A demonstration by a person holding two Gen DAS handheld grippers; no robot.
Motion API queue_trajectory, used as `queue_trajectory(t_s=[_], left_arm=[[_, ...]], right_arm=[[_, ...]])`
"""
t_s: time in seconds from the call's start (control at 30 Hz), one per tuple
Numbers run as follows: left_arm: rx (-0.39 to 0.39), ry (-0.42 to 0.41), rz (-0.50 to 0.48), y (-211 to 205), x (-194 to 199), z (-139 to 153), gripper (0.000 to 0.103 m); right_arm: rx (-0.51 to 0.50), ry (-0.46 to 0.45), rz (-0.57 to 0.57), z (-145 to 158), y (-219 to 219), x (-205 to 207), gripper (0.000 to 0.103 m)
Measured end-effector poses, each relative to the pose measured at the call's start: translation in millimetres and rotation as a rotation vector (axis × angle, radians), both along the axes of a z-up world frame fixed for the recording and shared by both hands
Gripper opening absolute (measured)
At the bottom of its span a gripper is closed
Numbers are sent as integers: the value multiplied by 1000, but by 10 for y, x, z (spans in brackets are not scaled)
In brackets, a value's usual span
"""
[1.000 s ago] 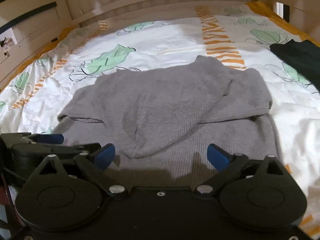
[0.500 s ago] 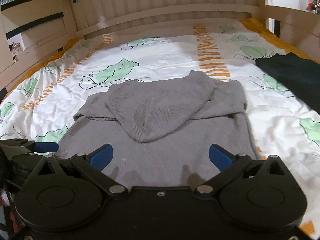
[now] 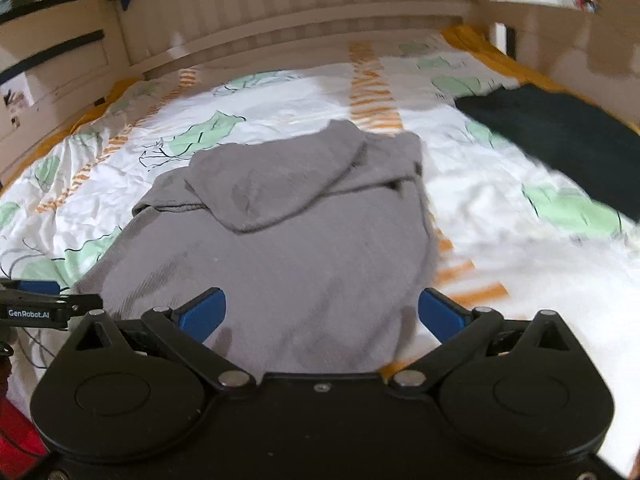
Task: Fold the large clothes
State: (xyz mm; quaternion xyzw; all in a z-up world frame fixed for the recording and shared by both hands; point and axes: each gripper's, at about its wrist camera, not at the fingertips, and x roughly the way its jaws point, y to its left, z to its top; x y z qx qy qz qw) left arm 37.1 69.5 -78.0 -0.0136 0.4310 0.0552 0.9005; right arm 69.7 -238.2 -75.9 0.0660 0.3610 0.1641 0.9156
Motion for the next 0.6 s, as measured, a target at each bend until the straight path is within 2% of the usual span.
queue_trajectory(t_s=[0.2, 0.37, 0.6], left_arm=[[-30, 71, 11, 213, -140, -115, 91], [-27, 96, -9, 242, -164, -185, 91], [-115, 102, -29, 160, 15, -223, 91]], right_arm=[[85, 68, 8, -68, -125, -120, 102], [169, 117, 50, -127, -90, -109, 103], [177, 139, 65, -183, -25, -85, 103]])
